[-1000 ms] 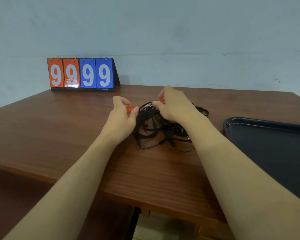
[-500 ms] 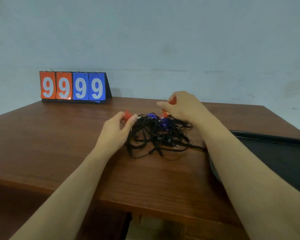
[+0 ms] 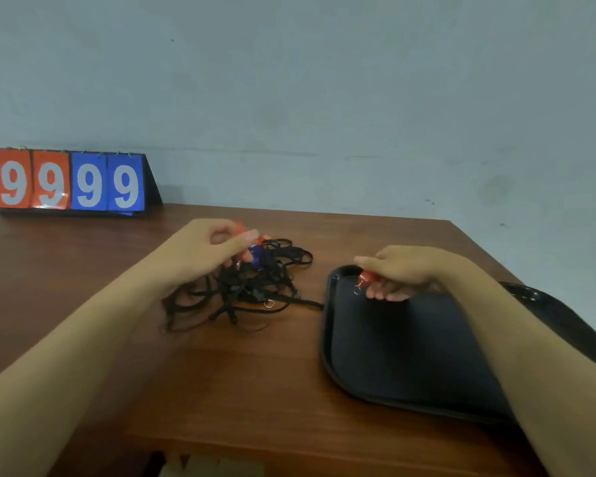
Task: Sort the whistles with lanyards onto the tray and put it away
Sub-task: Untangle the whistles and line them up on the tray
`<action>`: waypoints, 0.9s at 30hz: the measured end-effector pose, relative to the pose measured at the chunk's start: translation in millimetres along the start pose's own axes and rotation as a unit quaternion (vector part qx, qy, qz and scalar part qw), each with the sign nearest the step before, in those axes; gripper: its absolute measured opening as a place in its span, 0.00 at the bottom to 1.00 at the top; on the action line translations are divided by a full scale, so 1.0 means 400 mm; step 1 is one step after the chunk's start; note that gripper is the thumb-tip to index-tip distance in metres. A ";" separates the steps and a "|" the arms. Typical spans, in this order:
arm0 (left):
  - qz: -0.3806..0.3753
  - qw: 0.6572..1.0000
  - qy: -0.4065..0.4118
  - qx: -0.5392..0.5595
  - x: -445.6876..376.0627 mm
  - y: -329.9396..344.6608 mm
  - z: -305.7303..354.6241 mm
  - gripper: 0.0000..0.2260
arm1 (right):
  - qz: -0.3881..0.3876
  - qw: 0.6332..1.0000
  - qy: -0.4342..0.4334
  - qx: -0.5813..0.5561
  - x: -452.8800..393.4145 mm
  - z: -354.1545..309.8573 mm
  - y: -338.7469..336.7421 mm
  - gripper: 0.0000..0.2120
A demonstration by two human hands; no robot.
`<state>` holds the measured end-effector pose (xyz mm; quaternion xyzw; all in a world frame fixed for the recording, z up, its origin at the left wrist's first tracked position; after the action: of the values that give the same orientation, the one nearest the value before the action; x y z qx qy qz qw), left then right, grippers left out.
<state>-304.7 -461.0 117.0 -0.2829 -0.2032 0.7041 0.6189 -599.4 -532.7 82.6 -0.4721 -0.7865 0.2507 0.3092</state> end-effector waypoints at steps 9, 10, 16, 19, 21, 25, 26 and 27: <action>-0.042 0.996 0.062 -0.051 -0.178 0.272 0.207 0.12 | -0.044 0.996 -0.005 -0.073 -0.052 0.013 -0.002 0.22; -0.034 0.996 0.062 -0.059 -0.187 0.290 0.201 0.11 | -0.046 0.996 -0.014 -0.078 -0.056 0.017 -0.007 0.22; -0.046 0.996 0.061 -0.051 -0.198 0.321 0.149 0.13 | 0.013 0.995 -0.075 0.065 -0.071 0.017 -0.071 0.17; -0.061 0.997 0.044 0.027 -0.201 0.318 0.145 0.15 | 0.071 0.991 -0.097 0.063 -0.078 0.014 -0.082 0.14; -0.079 0.994 0.045 0.061 -0.194 0.330 0.151 0.15 | 0.110 0.986 -0.106 0.058 -0.087 0.017 -0.078 0.16; -0.088 0.992 0.046 0.074 -0.187 0.348 0.158 0.14 | 0.103 0.985 -0.091 0.103 -0.099 0.024 -0.058 0.14; -0.084 0.993 0.047 0.073 -0.187 0.348 0.158 0.14 | 0.098 0.985 -0.088 0.107 -0.100 0.024 -0.056 0.14; -0.078 0.993 0.051 0.067 -0.186 0.348 0.158 0.13 | 0.096 0.986 -0.087 0.108 -0.101 0.025 -0.054 0.13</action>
<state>-445.5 -551.5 87.3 -0.2597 -0.1450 0.6505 0.6989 -604.7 -579.4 80.4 -0.4854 -0.7298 0.4026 0.2638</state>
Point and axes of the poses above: each hand's wrist, its own x-axis away from the middle knuckle, its own y-axis out of the palm, z = x × y, the point moved 7 cm from there along -x, towards the middle knuckle, and after that the axes turned 7 degrees about -y, right-handed, at the moved point
